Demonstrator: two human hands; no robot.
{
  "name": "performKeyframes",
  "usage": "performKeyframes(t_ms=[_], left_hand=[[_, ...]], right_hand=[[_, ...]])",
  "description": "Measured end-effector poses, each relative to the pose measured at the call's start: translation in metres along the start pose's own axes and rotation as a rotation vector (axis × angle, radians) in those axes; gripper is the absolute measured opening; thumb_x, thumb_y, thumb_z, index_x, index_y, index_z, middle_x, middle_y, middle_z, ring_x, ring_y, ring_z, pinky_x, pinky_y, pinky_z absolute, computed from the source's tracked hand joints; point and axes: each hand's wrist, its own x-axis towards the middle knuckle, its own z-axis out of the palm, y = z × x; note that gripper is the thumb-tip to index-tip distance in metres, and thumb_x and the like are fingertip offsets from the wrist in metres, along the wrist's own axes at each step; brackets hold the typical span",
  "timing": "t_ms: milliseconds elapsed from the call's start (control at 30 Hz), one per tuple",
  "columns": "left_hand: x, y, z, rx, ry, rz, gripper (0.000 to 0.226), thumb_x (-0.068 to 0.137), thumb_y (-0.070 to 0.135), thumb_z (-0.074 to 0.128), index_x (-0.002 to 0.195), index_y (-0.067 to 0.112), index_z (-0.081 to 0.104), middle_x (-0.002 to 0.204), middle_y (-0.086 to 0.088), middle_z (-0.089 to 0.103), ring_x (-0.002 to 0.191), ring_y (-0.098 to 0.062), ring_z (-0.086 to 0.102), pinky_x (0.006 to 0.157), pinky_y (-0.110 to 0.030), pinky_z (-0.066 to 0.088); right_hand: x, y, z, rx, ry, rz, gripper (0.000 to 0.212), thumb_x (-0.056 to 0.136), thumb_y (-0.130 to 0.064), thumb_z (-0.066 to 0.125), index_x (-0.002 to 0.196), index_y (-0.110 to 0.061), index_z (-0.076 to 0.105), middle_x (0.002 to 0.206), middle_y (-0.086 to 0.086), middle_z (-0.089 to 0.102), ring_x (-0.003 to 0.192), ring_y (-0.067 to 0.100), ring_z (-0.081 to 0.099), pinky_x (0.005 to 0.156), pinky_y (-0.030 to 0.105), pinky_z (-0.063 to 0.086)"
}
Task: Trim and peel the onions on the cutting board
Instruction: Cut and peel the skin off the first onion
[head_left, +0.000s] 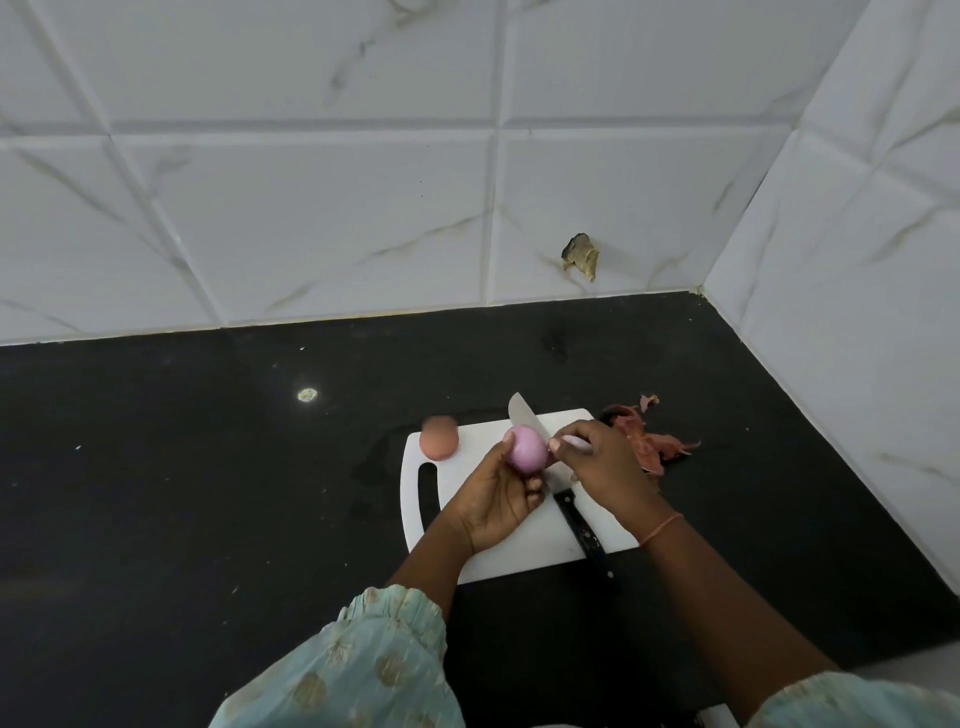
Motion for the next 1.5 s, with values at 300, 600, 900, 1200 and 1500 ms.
performKeyframes(t_ms=[300,600,900,1200,1500], left_hand=[[-0.003,0.003,-0.001,-0.034,-0.087,-0.049,0.072,0.097,0.067,0.027,0.135,0.010,0.048,0.140,-0.016,0.057,0.061,-0.009,0.047,0.058,-0.022,0.044],[0.000,-0.001,-0.004,-0.017,-0.074,-0.049,0.069,0.092,0.066,0.041,0.121,0.007,0.062,0.096,-0.008,0.064,0.078,-0.014,0.054,0.074,-0.027,0.044],[-0.002,-0.002,-0.002,0.065,-0.081,-0.010,0.055,0.092,0.058,0.046,0.123,0.013,0.060,0.099,-0.003,0.067,0.065,-0.009,0.050,0.062,-0.023,0.045],[-0.002,-0.004,-0.006,0.137,-0.122,0.108,0.081,0.078,0.040,0.081,0.147,0.023,0.042,0.100,-0.005,0.064,0.074,-0.009,0.055,0.072,-0.025,0.052],[0.005,-0.006,-0.010,0.089,-0.022,0.044,0.105,0.063,0.062,0.083,0.140,0.000,0.047,0.089,-0.004,0.063,0.075,-0.012,0.057,0.073,-0.027,0.054]], right_hand=[[0.008,0.022,-0.009,0.038,0.253,0.170,0.029,0.084,-0.022,0.073,0.110,-0.013,0.065,0.121,0.007,0.056,0.106,0.020,0.058,0.079,0.031,0.054],[-0.015,0.000,0.016,-0.006,-0.088,-0.266,0.053,0.083,-0.020,0.075,0.132,-0.023,0.055,0.131,-0.010,0.054,0.120,0.000,0.050,0.094,0.020,0.048],[-0.007,-0.004,-0.002,0.362,0.051,-0.026,0.040,0.087,-0.016,0.071,0.126,-0.017,0.062,0.118,-0.003,0.066,0.107,0.010,0.063,0.075,0.017,0.054],[-0.019,0.005,0.001,0.633,-0.036,0.053,0.028,0.087,-0.004,0.064,0.115,-0.009,0.064,0.102,-0.010,0.074,0.101,0.020,0.070,0.081,0.039,0.060],[-0.018,0.002,0.006,0.641,0.143,0.162,0.004,0.088,0.001,0.064,0.087,-0.003,0.064,0.072,0.015,0.069,0.062,0.023,0.064,0.057,0.031,0.057]])
